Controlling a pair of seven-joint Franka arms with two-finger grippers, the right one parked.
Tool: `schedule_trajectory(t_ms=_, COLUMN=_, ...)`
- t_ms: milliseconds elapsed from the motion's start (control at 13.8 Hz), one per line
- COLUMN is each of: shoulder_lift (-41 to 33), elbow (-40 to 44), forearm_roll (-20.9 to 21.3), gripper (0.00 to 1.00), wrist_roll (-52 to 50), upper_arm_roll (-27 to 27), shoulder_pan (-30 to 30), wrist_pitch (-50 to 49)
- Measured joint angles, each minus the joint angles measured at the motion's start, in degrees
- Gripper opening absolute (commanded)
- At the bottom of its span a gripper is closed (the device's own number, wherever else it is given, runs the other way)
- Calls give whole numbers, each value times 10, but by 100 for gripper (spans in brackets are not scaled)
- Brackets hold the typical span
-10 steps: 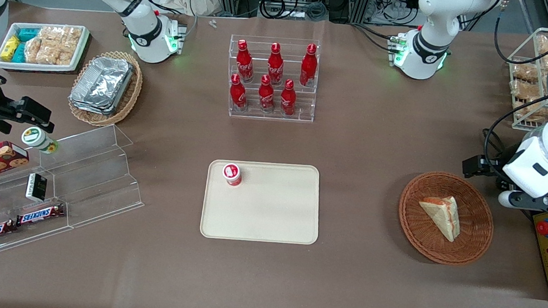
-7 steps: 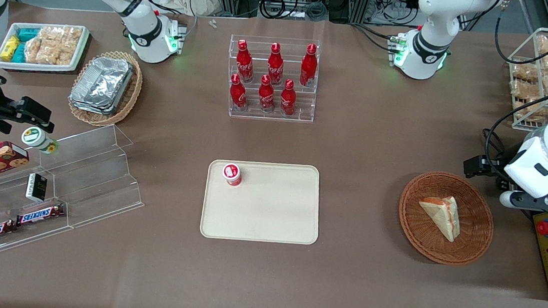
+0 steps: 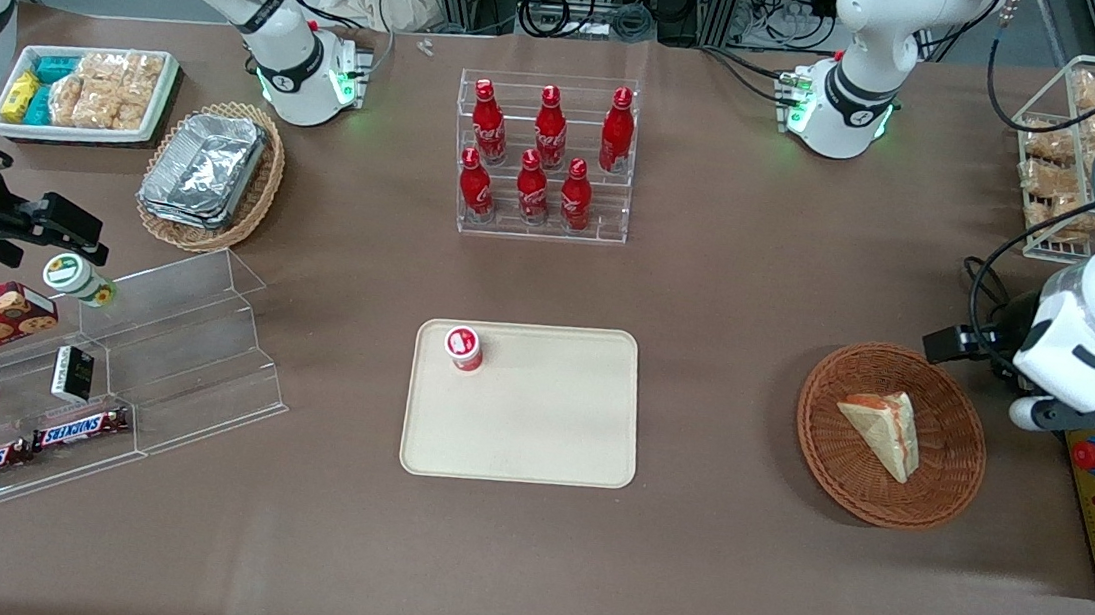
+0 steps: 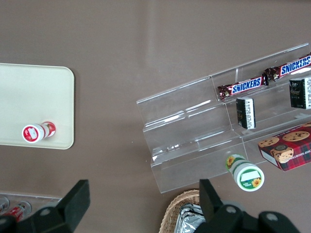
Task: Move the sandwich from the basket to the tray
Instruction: 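Move the left gripper down over the wrapped sandwich in the wicker basket, then close the left gripper on the sandwich's wrapped edge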
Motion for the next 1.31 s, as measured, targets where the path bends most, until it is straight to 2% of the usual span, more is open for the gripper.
schedule_trajectory(t_ms=218, shoulder_lift=35, elbow=-39, forearm_roll=0, gripper=100, wrist_roll=-54, upper_arm_roll=2, shoulder_pan=15, wrist_pitch=70)
schedule_trajectory(t_ms=509, shoulder_lift=42, elbow=-142, forearm_roll=3, gripper=100, wrist_roll=-89, upper_arm_roll=11, shoulder_pan=32, wrist_pitch=212)
schedule_trajectory(t_ms=800, shoulder_lift=43, elbow=-231, forearm_roll=47, gripper=100, wrist_roll=-146, upper_arm_roll=17, shoulder_pan=35, wrist_pitch=337)
schedule_trajectory(t_ms=1091, shoulder_lift=44, elbow=-295, forearm_roll=52, gripper=100, wrist_roll=-149, upper_arm_roll=32, shoulder_pan=45, wrist_pitch=420)
schedule_trajectory(t_ms=1309, shoulder_lift=49, elbow=-313, forearm_roll=52, gripper=100, wrist_roll=-149, upper_arm_roll=34, shoulder_pan=46, wrist_pitch=443)
